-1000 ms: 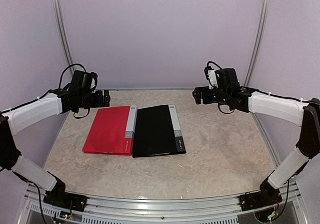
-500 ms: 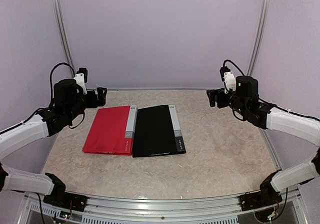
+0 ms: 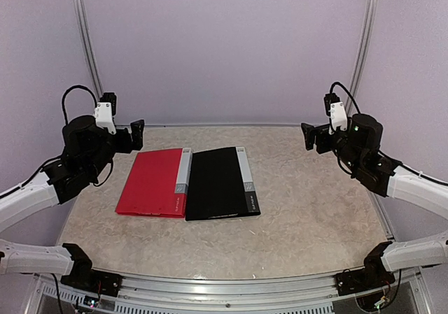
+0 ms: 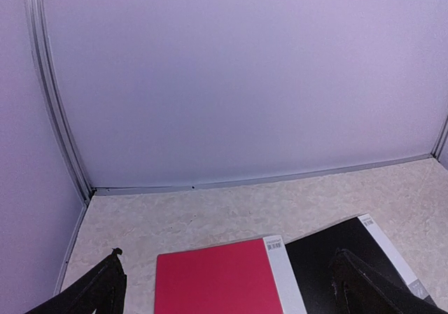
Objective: Put the files into the folder
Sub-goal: Reset both arms
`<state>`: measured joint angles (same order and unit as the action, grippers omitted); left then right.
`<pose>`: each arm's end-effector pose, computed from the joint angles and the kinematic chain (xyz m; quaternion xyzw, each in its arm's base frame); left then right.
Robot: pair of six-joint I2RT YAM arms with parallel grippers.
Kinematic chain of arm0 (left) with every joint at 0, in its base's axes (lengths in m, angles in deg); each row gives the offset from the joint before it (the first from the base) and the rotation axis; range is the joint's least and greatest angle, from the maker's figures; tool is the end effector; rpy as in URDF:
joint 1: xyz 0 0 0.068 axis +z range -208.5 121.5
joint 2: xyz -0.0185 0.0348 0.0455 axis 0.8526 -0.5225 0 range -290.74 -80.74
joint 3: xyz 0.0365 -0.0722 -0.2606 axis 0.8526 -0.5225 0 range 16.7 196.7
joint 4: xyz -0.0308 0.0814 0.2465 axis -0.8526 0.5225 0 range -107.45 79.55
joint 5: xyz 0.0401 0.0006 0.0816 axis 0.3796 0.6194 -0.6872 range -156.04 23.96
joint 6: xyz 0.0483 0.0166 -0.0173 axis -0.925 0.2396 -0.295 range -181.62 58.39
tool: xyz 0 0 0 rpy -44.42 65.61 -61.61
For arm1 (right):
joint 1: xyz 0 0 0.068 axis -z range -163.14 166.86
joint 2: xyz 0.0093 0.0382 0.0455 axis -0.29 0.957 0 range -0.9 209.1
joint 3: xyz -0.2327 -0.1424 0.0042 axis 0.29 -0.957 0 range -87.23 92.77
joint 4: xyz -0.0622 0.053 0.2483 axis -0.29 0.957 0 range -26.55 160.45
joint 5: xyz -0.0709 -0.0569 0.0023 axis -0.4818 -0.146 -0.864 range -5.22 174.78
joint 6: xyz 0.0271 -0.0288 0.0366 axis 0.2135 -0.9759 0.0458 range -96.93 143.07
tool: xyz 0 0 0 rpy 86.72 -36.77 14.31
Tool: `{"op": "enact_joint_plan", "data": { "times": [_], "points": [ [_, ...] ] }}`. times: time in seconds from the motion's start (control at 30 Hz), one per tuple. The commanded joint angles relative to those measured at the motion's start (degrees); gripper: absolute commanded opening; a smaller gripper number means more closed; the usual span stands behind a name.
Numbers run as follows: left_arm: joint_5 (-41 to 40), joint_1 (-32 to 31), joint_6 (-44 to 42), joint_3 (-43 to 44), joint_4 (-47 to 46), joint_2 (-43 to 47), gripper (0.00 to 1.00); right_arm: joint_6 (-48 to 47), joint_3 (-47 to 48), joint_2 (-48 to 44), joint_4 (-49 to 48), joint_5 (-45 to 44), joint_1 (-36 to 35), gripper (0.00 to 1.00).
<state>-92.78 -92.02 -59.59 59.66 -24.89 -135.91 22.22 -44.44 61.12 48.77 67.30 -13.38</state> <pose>0.1979 -0.1118 0.3282 0.0436 0.7316 -0.0390 0.6792 0.2256 0.1190 0.3140 -0.0952 0.7272 0.0622 0.6769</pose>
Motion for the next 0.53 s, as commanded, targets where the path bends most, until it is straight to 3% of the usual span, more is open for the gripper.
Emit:
{"op": "enact_joint_plan", "data": {
  "times": [0.0, 0.5],
  "points": [
    [-2.22, -0.14, -1.39, 1.06, -0.1, -3.06, 0.99, -0.23, -0.3, 0.42, 0.24, -1.26, 0.41, 0.99],
    [-1.8, 0.5, 0.25, 2.3, 2.32, -5.61, 0.99, -1.08, 1.05, 2.27, 2.0, -0.48, 0.41, 0.99]
  ]
}}
